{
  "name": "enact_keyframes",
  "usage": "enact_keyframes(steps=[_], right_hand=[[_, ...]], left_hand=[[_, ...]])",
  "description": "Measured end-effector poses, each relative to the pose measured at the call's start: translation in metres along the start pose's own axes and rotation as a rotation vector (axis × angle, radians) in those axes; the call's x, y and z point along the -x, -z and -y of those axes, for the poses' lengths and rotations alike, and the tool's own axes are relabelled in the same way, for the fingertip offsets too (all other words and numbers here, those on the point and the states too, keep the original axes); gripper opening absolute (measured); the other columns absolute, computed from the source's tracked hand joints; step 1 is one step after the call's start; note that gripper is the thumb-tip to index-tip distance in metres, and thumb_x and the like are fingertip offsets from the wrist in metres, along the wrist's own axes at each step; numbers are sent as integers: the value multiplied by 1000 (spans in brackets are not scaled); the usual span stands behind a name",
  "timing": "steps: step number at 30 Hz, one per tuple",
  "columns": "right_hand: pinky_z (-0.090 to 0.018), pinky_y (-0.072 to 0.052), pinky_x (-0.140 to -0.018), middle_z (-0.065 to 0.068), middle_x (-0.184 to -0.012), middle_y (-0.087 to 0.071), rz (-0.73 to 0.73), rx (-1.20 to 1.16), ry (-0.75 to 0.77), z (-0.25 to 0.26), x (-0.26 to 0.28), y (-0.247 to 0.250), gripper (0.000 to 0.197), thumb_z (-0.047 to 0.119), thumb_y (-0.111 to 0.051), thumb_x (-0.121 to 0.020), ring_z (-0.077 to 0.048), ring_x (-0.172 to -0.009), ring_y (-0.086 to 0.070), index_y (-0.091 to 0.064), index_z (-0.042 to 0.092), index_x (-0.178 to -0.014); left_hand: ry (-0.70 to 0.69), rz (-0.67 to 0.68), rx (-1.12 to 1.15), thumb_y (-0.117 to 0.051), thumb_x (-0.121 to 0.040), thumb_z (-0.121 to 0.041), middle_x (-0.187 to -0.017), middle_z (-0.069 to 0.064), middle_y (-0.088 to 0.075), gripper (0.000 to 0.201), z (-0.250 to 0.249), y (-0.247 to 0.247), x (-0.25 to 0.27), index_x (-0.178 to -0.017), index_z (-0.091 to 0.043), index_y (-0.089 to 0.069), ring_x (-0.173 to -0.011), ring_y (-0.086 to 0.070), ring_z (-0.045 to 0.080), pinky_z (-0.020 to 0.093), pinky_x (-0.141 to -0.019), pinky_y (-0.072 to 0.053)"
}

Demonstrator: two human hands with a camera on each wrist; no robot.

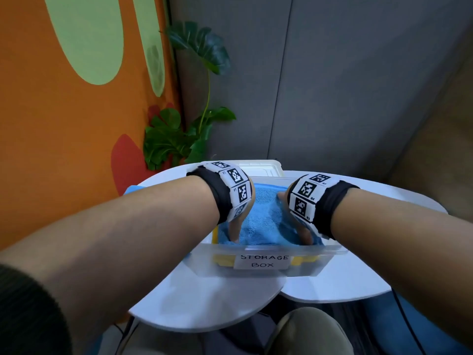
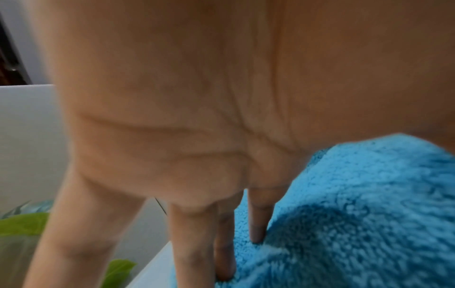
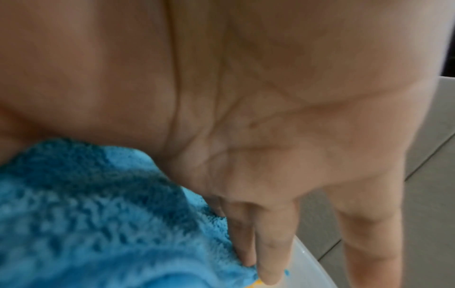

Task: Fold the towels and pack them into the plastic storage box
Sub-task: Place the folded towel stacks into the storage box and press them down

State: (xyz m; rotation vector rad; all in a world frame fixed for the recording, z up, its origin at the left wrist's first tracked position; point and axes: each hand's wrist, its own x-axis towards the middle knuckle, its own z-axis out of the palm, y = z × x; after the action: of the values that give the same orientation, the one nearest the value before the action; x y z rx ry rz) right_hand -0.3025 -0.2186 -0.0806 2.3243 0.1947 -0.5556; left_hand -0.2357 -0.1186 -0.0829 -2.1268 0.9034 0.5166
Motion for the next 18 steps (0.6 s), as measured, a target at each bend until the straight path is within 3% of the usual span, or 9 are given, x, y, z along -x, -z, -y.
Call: enact_keyframes(steps=[4, 8, 11, 15, 18], right_hand=[[-21, -25, -44, 2, -71, -45, 9, 3, 14, -1, -4, -4, 42, 37, -71, -77, -11, -56, -38, -61, 17, -112], [-21, -29, -45, 2, -70, -47, -28, -48, 30, -1, -5, -5, 40, 37, -68, -76, -11, -56, -40, -62, 16, -110], [-22, -37, -51, 0, -69, -46, -14, -104, 10, 2, -4, -6, 45, 37, -72, -72, -13, -57, -41, -61, 14, -109], [-23, -37, -51, -1, -70, -41, 7, -143, -10, 3, -2, -5, 46, 31, -74, -73, -12, -58, -38, -59, 13, -113], [-27, -45, -65, -1, -70, -42, 15, -112, -14, 4, 0, 0, 36, 33, -73, -76, -14, -62, -43, -60, 15, -104]], left_hand=[[18, 7, -2, -74, -57, -73, -102, 0, -63, 82, -4, -6, -4, -120, -23, -59, -83, -59, 25, 43, -87, -52], [46, 1, 1, -76, -51, -74, -85, 0, -58, 81, -5, -6, -8, -114, -25, -60, -84, -61, 29, 49, -86, -52], [55, 9, 12, -77, -45, -75, -83, -3, -56, 88, -3, -8, -11, -116, -25, -58, -84, -61, 28, 50, -84, -52], [42, 5, 19, -75, -53, -74, -101, 1, -64, 88, -2, -9, -9, -123, -25, -57, -84, -60, 26, 45, -85, -53], [18, 4, 92, -74, -53, -74, -106, 2, -66, 86, 2, -11, -6, -121, -22, -58, -89, -62, 25, 42, -87, -52]])
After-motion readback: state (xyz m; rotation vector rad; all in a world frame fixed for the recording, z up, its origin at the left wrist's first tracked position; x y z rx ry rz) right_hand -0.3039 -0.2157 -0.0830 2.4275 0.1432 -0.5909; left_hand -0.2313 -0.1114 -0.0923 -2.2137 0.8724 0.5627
